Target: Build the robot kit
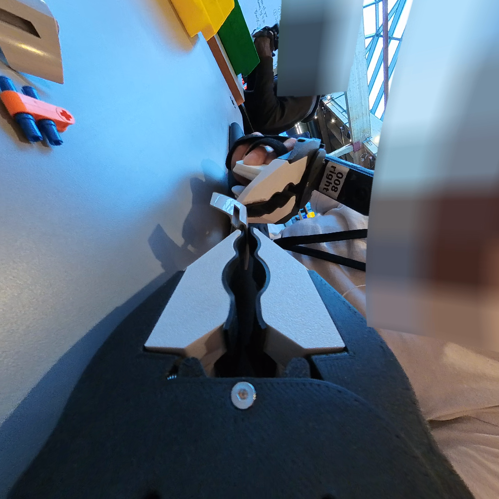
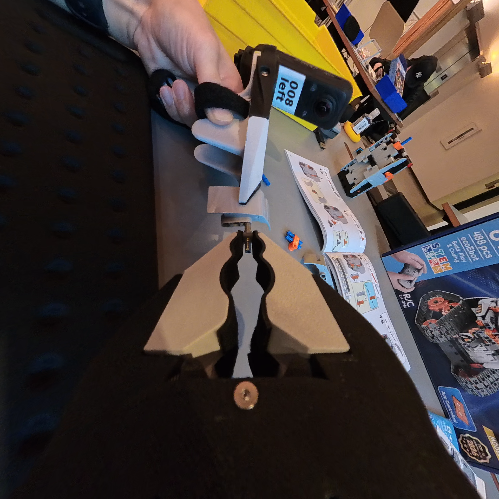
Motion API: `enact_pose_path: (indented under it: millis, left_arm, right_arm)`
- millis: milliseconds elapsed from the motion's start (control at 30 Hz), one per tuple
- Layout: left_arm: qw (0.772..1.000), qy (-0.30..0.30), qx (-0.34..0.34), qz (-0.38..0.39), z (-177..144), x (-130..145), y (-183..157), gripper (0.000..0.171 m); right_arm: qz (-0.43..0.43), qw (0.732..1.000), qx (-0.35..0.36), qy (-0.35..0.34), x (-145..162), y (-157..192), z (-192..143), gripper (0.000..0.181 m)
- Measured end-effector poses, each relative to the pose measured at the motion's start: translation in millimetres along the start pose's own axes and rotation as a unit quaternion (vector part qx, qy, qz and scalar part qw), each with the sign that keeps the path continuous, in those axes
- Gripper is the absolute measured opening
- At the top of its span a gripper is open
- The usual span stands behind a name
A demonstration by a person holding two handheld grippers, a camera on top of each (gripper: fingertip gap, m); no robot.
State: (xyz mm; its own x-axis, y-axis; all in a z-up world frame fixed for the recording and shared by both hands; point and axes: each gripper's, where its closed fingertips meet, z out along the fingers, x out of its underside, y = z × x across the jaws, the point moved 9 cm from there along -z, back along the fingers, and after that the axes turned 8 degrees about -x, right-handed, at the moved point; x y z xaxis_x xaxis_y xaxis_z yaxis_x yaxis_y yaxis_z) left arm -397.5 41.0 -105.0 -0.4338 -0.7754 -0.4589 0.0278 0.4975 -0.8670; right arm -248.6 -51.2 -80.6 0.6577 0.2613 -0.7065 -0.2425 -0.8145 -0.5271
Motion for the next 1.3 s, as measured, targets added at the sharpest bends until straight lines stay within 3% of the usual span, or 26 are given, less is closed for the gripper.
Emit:
enact_pose_path:
  millis: [1300]
  left_arm:
    - [1.0, 0.008, 0.003, -0.019, -1.8, 2.0, 2.1, 0.0]
  right_arm:
    - [-0.029, 1.0, -0.006, -0.002, -0.7, 2.8, 3.6, 0.004]
